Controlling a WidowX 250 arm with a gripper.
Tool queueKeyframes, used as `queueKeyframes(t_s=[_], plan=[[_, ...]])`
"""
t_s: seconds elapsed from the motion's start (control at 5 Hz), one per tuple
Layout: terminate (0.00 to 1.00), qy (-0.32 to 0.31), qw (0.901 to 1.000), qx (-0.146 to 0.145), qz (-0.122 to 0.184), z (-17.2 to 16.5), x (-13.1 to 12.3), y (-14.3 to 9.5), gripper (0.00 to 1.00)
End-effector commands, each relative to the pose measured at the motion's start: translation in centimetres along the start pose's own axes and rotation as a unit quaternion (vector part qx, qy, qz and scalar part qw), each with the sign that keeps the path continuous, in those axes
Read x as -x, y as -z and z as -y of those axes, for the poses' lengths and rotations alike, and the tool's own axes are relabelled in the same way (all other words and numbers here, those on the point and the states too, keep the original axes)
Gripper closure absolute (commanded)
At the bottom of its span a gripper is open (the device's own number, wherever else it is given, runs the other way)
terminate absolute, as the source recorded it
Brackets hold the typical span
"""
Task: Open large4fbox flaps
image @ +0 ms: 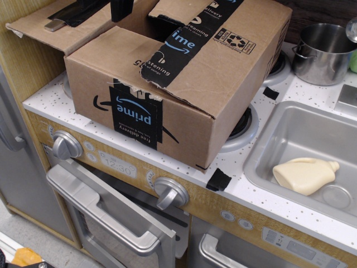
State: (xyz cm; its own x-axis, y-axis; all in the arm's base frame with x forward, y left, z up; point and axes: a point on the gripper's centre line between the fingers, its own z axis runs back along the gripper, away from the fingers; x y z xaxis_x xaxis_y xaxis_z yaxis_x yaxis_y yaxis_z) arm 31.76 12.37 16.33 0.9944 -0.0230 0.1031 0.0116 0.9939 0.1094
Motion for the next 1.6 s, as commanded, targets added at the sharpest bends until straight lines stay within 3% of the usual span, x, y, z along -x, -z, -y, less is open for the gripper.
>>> queueKeyframes(t_s=[0.0, 0.8, 1.0, 1.4], plan=[[0.00, 0.000, 1.0000, 0.000, 0.000, 0.0, 0.0, 0.0, 0.00], [0.00, -0.076, 0.9904, 0.110, 0.036, 1.9, -1.1, 0.0, 0.00], [0.00, -0.096, 0.9806, 0.160, 0.060, 2.8, -2.0, -0.3, 0.00], [0.00, -0.123, 0.9575, 0.253, 0.065, 6.6, -3.4, -0.2, 0.00]])
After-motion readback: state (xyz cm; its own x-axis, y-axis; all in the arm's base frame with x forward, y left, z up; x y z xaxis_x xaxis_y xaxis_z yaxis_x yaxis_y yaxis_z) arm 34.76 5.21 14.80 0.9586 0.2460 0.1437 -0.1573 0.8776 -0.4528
